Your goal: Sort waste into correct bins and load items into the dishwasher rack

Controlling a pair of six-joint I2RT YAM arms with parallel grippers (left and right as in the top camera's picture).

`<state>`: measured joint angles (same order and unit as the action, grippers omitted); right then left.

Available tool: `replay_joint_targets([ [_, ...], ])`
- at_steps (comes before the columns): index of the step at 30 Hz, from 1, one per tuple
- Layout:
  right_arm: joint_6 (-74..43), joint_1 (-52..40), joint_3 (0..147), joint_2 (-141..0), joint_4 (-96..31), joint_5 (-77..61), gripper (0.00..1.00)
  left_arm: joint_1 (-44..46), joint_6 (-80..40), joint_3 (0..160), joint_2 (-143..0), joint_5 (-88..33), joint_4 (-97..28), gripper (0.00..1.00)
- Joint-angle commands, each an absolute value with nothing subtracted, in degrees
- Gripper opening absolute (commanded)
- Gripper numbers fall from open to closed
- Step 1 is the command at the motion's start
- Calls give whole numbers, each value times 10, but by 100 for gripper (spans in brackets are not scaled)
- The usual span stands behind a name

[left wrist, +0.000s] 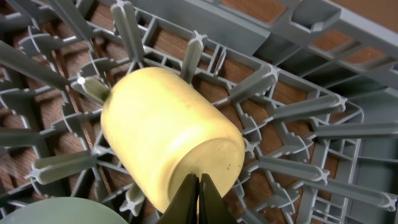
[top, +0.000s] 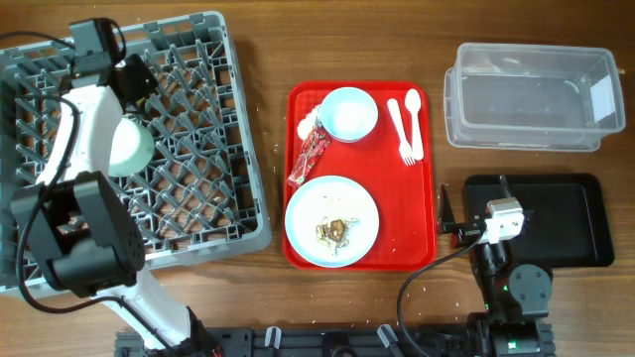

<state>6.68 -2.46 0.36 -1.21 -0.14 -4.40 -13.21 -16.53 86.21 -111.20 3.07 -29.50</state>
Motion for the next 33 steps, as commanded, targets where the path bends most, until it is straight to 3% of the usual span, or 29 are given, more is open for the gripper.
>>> replay_joint_targets([
  [1,60,-22,3,-10,0,-38,100,-161,-159,861,-1113,46,-285,4],
  [18,60,-22,3,-10,0,-38,100,-220,-204,862,-1094,81,-272,4],
  [21,60,-22,3,-10,0,-38,100,-217,-217,862,-1068,31,-275,4],
  [24,60,-22,3,-10,1,-38,100,-194,-216,862,-1042,-208,-271,19],
  [25,60,-22,3,-10,0,-38,100,-174,-216,862,-1042,-254,-272,32],
  [27,60,-22,3,-10,0,-38,100,-115,-211,862,-1043,-248,-290,68],
  [29,60,-22,3,-10,0,-38,100,-62,-213,862,-1043,-210,-297,93],
  [30,60,-22,3,-10,0,-38,100,-35,-214,861,-1043,-187,-298,98],
  [33,60,-22,3,-10,0,-38,100,55,-248,861,-1044,-51,-301,100],
])
